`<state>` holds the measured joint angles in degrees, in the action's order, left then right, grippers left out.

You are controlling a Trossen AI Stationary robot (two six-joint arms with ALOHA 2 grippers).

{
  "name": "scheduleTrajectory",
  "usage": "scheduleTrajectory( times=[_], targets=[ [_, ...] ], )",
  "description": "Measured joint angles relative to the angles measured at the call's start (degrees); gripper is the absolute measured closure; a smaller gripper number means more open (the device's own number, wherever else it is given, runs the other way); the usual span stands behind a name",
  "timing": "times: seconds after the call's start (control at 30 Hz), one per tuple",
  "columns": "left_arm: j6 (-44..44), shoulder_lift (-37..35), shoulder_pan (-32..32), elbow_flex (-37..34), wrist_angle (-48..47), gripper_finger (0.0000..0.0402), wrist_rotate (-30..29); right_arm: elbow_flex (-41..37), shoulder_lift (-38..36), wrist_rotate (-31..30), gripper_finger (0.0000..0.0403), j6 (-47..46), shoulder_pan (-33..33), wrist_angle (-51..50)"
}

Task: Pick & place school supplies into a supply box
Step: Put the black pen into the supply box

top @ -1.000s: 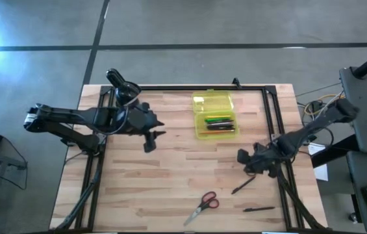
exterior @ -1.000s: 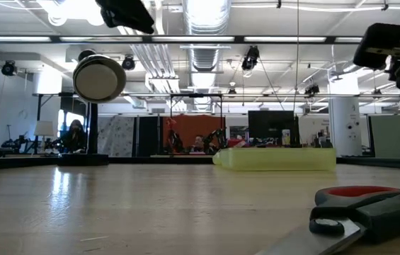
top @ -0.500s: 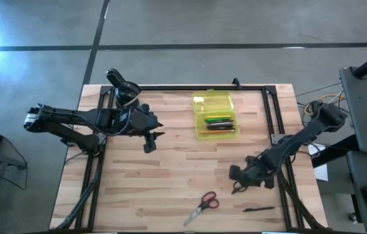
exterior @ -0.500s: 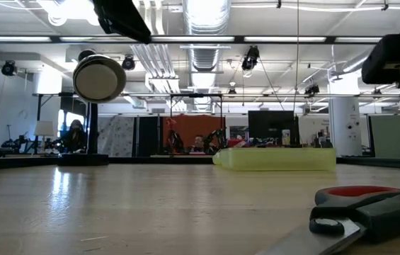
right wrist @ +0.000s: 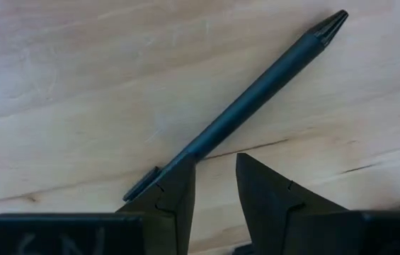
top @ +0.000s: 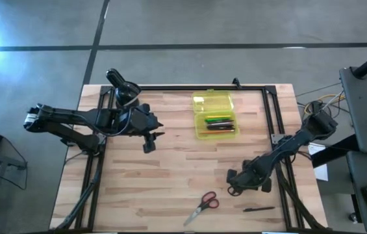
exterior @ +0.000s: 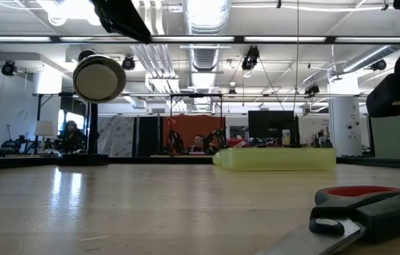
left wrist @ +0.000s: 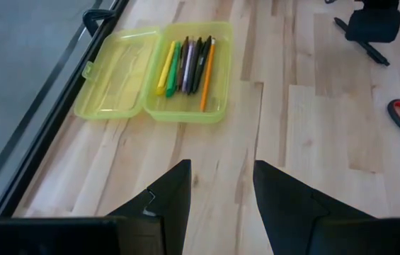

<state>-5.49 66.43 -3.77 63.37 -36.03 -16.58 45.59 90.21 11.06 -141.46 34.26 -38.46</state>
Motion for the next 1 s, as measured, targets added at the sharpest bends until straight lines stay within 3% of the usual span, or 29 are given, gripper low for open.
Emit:
scheduleTrajectory(
  times=[1.0],
  targets=[
    [2.3,0.0,0.3,0.0,0.0,0.0264,0.0,-1.0,0.0,-3.5,0.0305,-1.1,-1.5,-0.1]
  ],
)
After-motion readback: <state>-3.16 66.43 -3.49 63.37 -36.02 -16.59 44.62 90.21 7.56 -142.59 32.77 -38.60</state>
